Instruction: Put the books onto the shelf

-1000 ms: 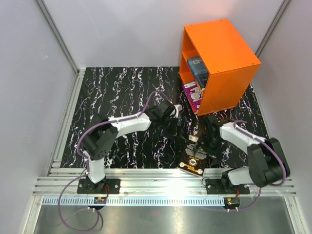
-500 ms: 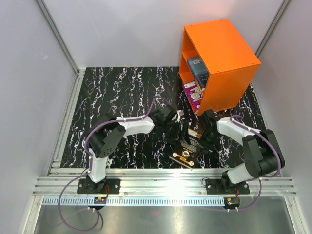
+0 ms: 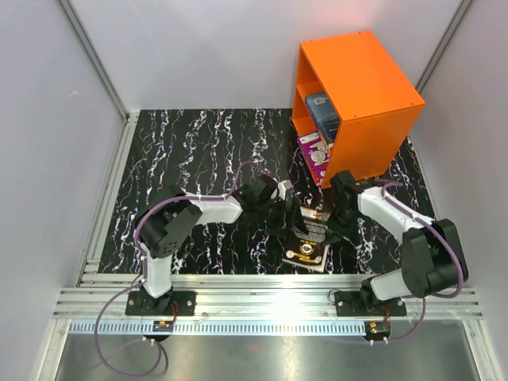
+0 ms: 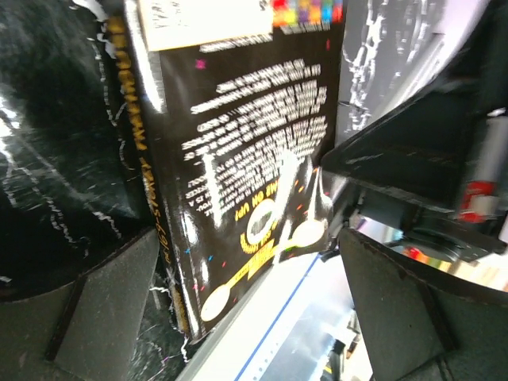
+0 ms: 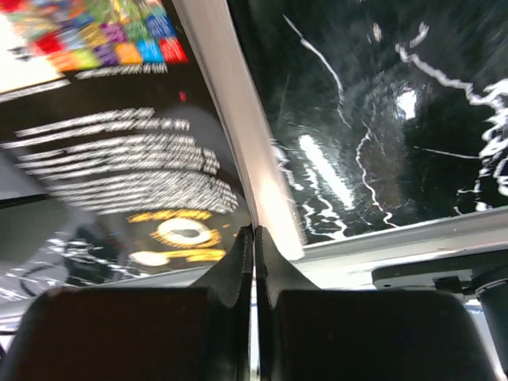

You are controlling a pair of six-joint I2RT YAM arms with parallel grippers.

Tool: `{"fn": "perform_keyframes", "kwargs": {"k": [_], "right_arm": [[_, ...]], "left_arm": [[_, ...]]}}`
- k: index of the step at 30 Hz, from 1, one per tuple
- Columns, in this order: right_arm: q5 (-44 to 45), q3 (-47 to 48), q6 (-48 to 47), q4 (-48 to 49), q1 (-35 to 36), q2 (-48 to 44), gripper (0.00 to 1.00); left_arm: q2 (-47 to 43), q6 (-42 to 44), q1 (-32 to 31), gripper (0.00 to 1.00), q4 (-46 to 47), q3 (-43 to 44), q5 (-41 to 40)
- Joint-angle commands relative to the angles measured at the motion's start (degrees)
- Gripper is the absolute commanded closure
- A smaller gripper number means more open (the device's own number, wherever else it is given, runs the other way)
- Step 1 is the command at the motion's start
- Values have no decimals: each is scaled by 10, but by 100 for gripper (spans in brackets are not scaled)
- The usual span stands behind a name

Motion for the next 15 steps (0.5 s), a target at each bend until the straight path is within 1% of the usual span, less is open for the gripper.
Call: {"fn": "perform_keyframes", "kwargs": {"k": [1,4,5,6,7,8,9,10,12,15], "right_arm": [[1,74,16,76,4,-32,100],[-7,66,15,87,4,-18,100],[-13,59,15,93,4,-15,100],[-17,44,18,110,4,-14,100],[-24,35,20,120,4,-14,100],[-34,29,23,126,5,-17,100],[-39,22,29,137,5,-23,100],[-47,23,31,140,4,-37,100],[-45,44,33,128,4,-54,100],[-39,98,27,90,4,-75,100]], "left_arm": [[4,-56,-18,1,101,-13,96],[10,-82,-20,2,155,-12,129],[12,-111,-20,2,203,-14,138],[14,-130,-19,2,232,-15,152],[14,-173,-20,2,297,-21,159],[20,-188,-20,2,317,-19,165],[18,-187,-19,2,309,-13,162],[17,-153,-20,2,253,-2,157],[12,-122,-20,2,207,3,143],[15,-135,-15,2,230,-24,139]]}}
